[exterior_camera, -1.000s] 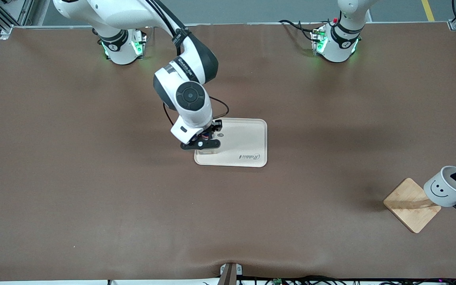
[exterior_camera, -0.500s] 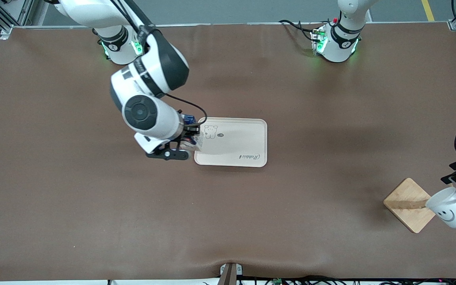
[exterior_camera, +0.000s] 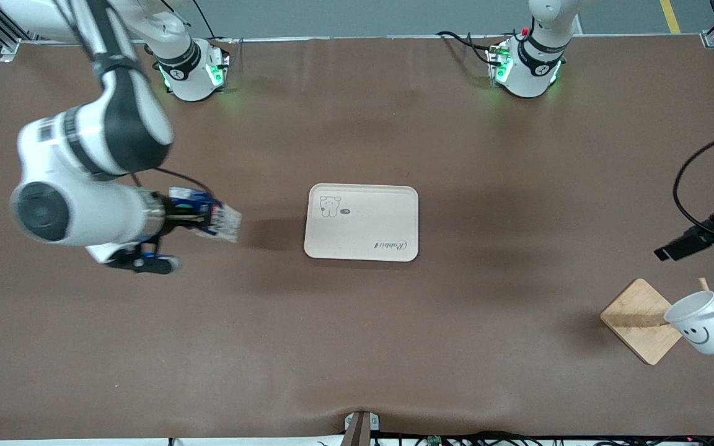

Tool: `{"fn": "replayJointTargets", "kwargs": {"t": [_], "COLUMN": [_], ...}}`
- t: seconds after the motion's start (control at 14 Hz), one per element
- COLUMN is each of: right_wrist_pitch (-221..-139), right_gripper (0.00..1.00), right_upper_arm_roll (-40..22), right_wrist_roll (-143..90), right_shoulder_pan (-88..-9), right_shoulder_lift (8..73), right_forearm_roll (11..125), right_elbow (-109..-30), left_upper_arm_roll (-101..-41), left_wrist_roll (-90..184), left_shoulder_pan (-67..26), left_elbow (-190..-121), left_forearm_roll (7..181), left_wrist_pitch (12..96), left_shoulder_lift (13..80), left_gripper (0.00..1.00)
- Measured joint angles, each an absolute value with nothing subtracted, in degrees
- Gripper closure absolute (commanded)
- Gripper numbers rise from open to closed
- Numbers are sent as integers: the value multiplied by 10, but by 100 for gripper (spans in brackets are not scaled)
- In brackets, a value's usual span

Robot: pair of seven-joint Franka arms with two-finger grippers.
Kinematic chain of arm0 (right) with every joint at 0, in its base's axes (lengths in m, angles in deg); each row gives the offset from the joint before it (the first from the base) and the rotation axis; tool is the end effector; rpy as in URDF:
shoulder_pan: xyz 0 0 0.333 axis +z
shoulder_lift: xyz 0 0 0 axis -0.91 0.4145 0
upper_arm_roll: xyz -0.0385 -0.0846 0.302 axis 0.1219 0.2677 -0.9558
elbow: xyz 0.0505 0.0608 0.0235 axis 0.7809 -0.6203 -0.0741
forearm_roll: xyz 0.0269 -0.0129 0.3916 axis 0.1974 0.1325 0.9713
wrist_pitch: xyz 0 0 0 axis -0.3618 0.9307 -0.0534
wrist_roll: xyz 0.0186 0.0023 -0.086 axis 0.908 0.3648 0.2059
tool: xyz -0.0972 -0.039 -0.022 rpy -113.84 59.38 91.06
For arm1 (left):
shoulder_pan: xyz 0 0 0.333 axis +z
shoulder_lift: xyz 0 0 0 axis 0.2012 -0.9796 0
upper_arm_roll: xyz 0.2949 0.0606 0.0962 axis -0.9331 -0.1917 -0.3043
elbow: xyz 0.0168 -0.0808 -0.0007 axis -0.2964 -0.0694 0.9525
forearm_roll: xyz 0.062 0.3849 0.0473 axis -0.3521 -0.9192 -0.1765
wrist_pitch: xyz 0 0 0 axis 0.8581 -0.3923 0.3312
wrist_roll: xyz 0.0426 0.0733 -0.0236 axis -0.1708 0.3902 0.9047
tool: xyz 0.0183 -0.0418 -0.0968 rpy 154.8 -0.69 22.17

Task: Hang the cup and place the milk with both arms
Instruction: 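Carry the milk carton away from the tray with the right gripper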

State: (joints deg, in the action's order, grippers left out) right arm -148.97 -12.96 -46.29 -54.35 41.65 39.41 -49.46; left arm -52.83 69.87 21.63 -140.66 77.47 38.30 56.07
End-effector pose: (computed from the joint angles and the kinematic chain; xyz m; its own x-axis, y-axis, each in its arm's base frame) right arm 0.6344 0.1264 0.4464 0.9317 -0.0867 -0.3527 -0.1074 -0.9934 -0.0397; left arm 0.6392 0.0216 0.5460 0.8978 0.4391 0.0328 0.4366 -0.8975 0.0626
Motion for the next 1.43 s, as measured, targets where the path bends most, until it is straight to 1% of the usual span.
{"fn": "replayJointTargets", "kwargs": {"t": [0.21,0.36,0.57,0.86,1.0,1.07,1.14,1.21,1.29,1.43], "right_wrist_pitch": [-1499,-1534,-1592,-1648,-1661,-1662,-1663,-1664,-1664,-1664], "right_gripper": [100,100,100,100,95,81,53,11,0,0], "right_upper_arm_roll": [-128,-127,-128,-128,-129,-129,-129,-130,-130,-130], "right_wrist_roll": [-346,-294,-283,-279,-268,-268,-268,-268,-268,-268], "right_shoulder_pan": [-640,-690,-709,-729,-741,-742,-742,-742,-742,-742], "right_shoulder_lift": [411,412,412,412,411,410,409,409,409,410], "right_forearm_roll": [358,345,311,297,297,297,297,296,296,296], "right_elbow": [-541,-580,-631,-682,-696,-697,-699,-699,-699,-703], "left_upper_arm_roll": [-494,-485,-473,-458,-454,-453,-454,-460,-480,-560], "left_wrist_roll": [699,685,632,609,608,608,607,604,599,593], "left_shoulder_pan": [214,215,215,214,206,200,195,187,168,99], "left_elbow": [-1402,-1397,-1393,-1390,-1390,-1391,-1391,-1392,-1392,-1395], "left_forearm_roll": [749,749,749,748,748,748,748,748,748,748], "left_wrist_pitch": [335,311,304,302,285,275,269,265,261,256], "left_shoulder_lift": [578,585,587,598,612,620,628,635,643,655], "left_gripper": [0,0,0,0,0,0,0,0,0,0]}}
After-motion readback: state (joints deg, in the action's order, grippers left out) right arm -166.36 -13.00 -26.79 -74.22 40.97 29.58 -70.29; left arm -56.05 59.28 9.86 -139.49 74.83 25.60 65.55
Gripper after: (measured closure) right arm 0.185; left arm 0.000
